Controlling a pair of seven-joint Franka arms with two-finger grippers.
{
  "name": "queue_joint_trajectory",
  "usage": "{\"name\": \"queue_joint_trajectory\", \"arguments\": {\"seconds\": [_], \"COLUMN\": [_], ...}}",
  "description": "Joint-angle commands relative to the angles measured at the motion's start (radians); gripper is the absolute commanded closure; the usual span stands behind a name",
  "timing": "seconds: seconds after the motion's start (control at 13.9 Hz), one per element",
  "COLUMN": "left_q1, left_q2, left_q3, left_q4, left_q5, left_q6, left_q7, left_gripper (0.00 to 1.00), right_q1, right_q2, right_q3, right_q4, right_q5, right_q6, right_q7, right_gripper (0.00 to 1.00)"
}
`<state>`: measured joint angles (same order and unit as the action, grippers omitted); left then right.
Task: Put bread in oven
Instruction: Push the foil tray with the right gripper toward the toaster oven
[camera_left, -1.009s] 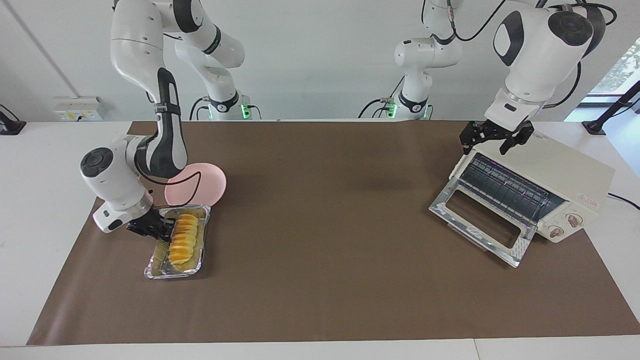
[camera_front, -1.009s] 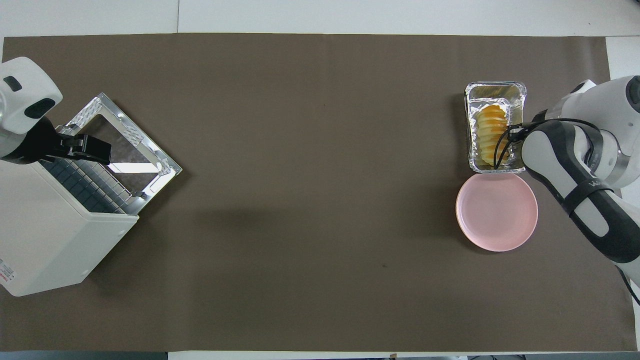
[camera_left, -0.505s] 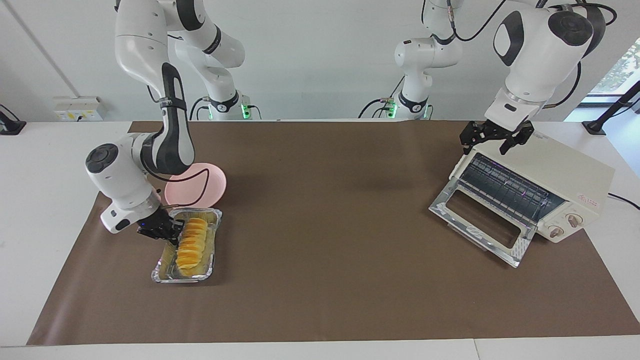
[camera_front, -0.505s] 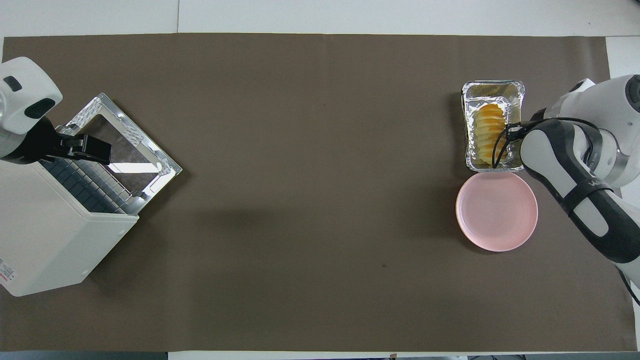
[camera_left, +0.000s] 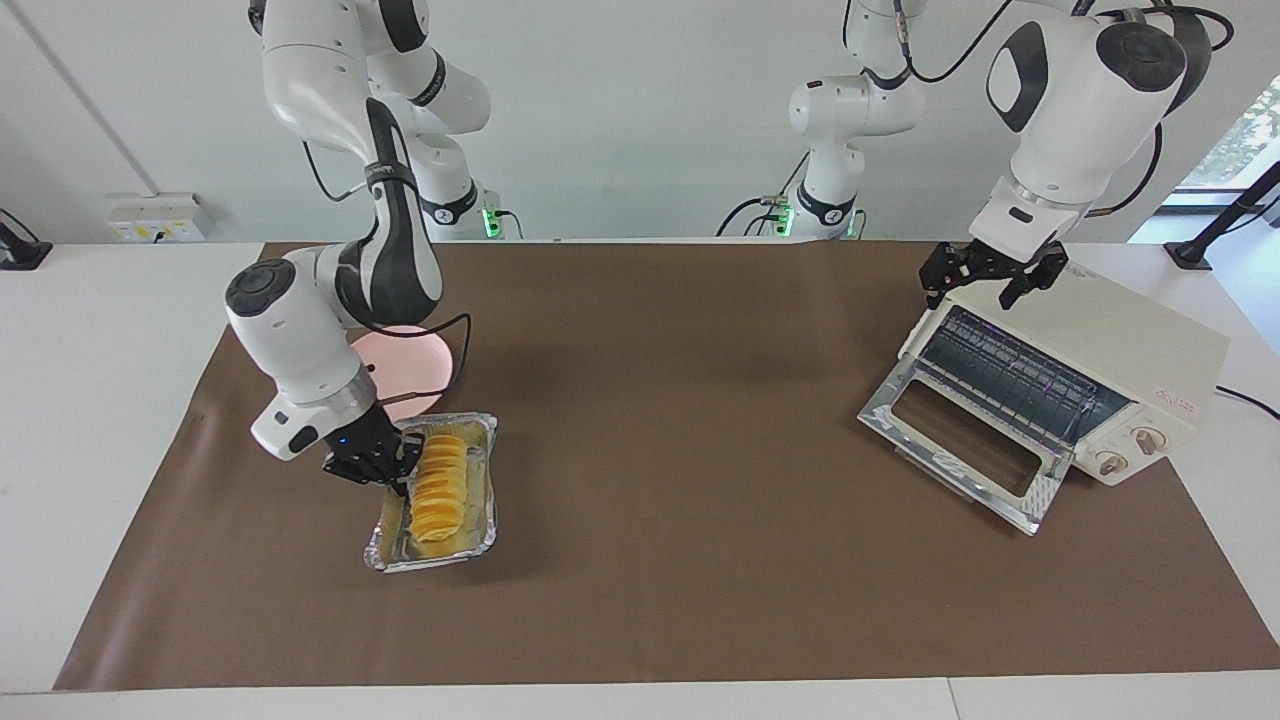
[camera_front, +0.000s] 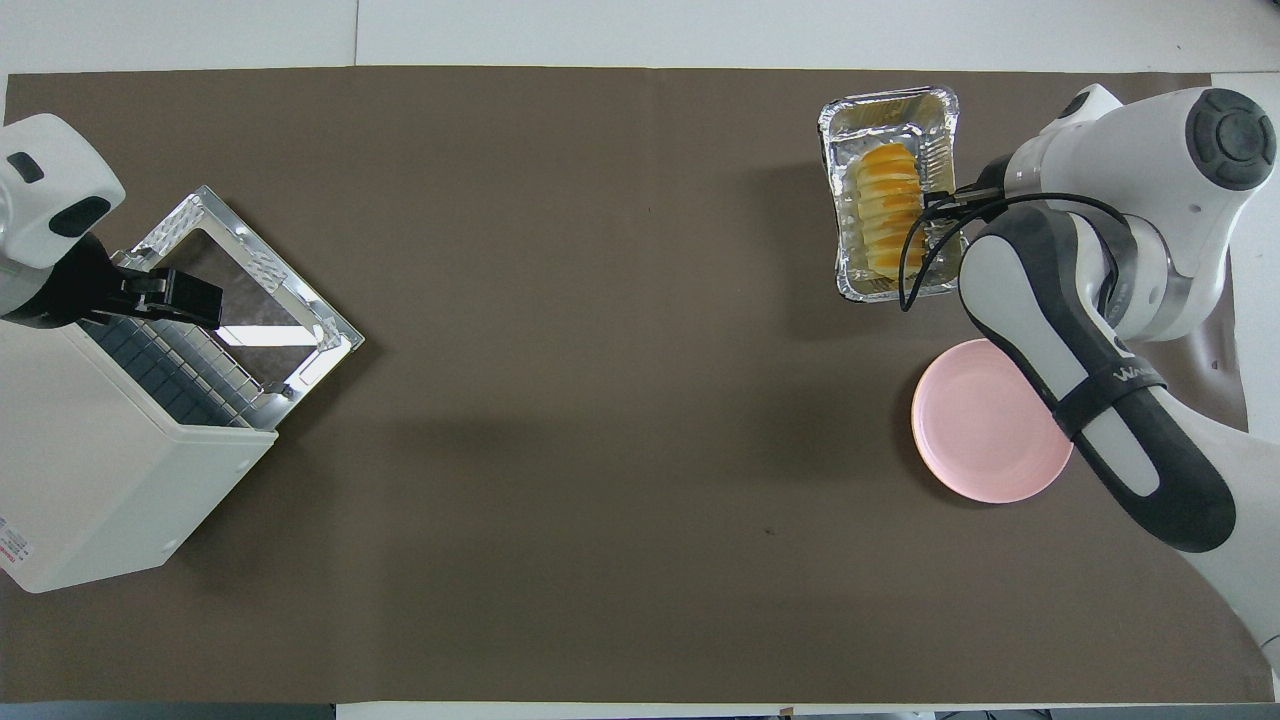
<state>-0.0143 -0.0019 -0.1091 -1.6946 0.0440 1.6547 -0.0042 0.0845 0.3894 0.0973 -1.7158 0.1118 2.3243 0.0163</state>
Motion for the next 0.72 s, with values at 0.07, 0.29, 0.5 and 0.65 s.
{"name": "queue_joint_trajectory", "arguments": {"seconds": [0.07,0.29,0.5,0.65], "left_q1": [0.016,0.016,0.016,0.016], "left_q2": [-0.024,-0.024,-0.024,-0.024], "left_q3": [-0.006,-0.006,-0.006,-0.006], "left_q4": [-0.019,-0.017,-0.017,-0.017], "left_q5": [-0.018,-0.018,-0.018,-0.018], "left_q6": [0.0,0.0,0.0,0.0], "left_q7": [0.012,0.012,0.012,0.012], "left_gripper": [0.0,0.0,0.0,0.0], "right_q1": [0.151,0.237,0.277,0.297], "right_q2": [0.019,0.063,0.109,0.135], "right_q3": [-0.008,-0.005,-0.004,-0.004], "right_q4": [0.062,0.106,0.151,0.151], "right_q5": [-0.003,-0.07,-0.069,-0.069], "right_q6": [-0.101,-0.111,-0.123,-0.086], "right_q7": [0.152,0.328,0.356,0.398], "right_gripper": [1.0,1.0,1.0,1.0]}}
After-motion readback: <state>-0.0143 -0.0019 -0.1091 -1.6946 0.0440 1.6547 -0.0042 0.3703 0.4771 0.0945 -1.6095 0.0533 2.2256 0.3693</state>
